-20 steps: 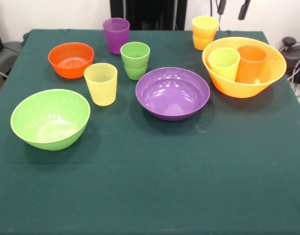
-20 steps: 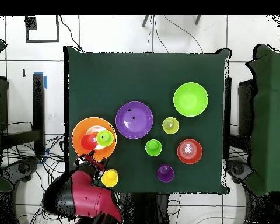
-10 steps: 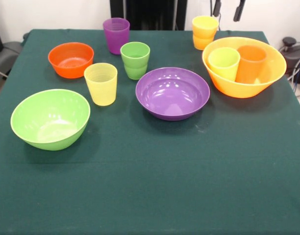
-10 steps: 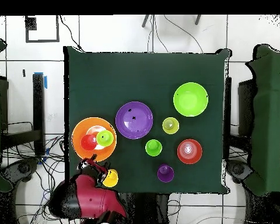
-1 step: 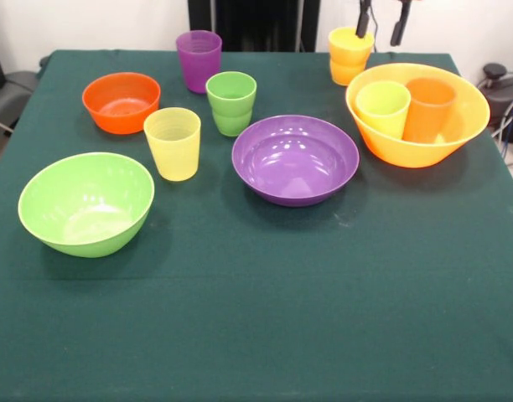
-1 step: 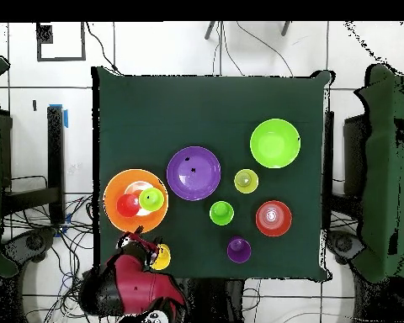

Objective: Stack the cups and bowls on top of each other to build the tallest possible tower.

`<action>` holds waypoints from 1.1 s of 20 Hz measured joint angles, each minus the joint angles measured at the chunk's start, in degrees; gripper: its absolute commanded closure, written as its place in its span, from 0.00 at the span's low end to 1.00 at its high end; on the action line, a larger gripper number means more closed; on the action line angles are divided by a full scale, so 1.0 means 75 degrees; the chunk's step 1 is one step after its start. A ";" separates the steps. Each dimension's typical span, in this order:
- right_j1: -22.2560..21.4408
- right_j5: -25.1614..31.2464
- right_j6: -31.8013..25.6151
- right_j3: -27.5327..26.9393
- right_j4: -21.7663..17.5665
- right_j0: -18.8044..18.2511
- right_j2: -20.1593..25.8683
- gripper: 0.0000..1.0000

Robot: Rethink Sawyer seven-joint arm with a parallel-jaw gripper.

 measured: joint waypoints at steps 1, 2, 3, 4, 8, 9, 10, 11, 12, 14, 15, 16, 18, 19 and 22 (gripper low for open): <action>0.0114 -0.0142 0.0000 0.0002 -0.0039 -0.0001 0.0022 0.00; 0.0199 -0.0253 0.0000 0.0004 -0.0066 0.0000 0.0040 0.00; 0.0288 -0.0365 0.0000 0.0008 -0.0094 0.0000 0.0056 0.00; 0.0417 -0.0537 0.0000 0.0012 -0.0137 0.0000 0.0076 0.00; 0.0802 -0.0986 0.0000 0.0054 -0.0239 -0.0001 0.0112 0.00; 0.0845 -0.1035 0.0000 0.0066 -0.0244 0.0000 0.0116 0.00; 0.0955 -0.1148 0.0000 0.0116 -0.0246 0.0000 0.0125 0.00; 0.0975 -0.1163 0.0000 0.0133 -0.0246 0.0000 0.0126 0.00; 0.0993 -0.1168 0.0000 0.0159 -0.0246 0.0000 0.0128 0.00; 0.1004 -0.1169 0.0000 0.0251 -0.0244 0.0001 0.0126 0.00; 0.0994 -0.1168 0.0000 0.0306 -0.0244 0.0001 0.0126 0.00; 0.0981 -0.1168 0.0000 0.0340 -0.0244 0.0001 0.0126 0.00; 0.0942 -0.1168 0.0000 0.0416 -0.0244 0.0001 0.0126 0.00; 0.0914 -0.1168 0.0000 0.0459 -0.0244 0.0002 0.0126 0.00; 0.0758 -0.1168 0.0000 0.0601 -0.0244 0.0036 0.0125 0.00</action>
